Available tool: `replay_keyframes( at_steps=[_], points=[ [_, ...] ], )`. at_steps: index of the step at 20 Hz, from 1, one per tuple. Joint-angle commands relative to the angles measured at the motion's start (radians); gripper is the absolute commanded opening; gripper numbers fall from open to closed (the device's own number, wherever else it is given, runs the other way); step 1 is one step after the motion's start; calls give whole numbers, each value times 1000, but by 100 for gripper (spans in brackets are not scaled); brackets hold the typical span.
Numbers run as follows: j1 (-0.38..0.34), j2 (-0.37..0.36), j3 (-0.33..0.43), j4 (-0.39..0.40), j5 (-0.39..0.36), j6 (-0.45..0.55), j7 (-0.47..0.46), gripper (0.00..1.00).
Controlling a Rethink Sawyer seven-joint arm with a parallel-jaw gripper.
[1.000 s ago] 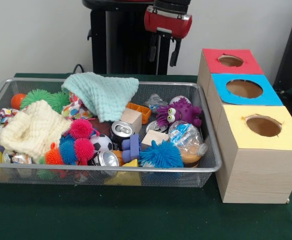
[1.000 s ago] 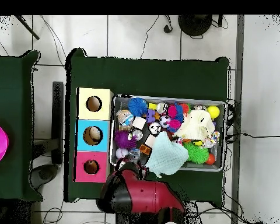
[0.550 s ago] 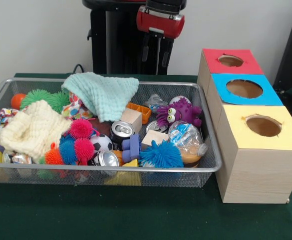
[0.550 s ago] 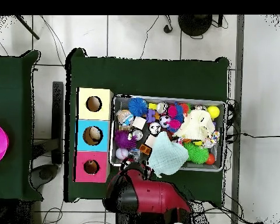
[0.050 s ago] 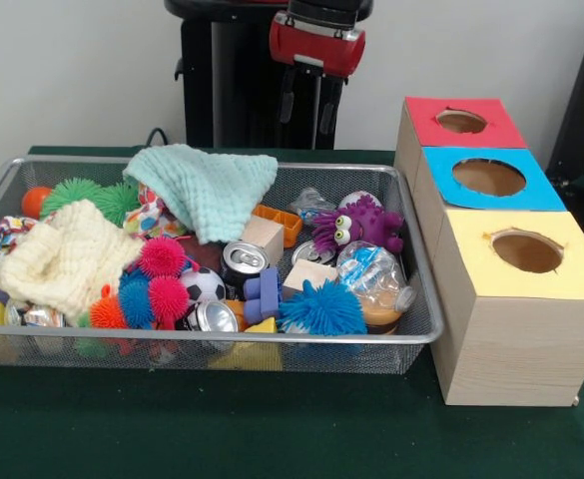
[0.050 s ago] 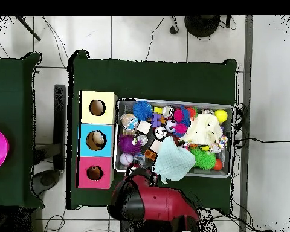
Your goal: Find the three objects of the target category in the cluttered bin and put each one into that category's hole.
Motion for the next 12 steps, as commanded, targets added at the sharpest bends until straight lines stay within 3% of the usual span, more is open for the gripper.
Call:
replay_keyframes(
  at_steps=[1,12],
  points=[
    [-16,25,51,-89,-47,-10,38,100],
    [-5,35,43,-81,-43,-27,52,100]
  ],
)
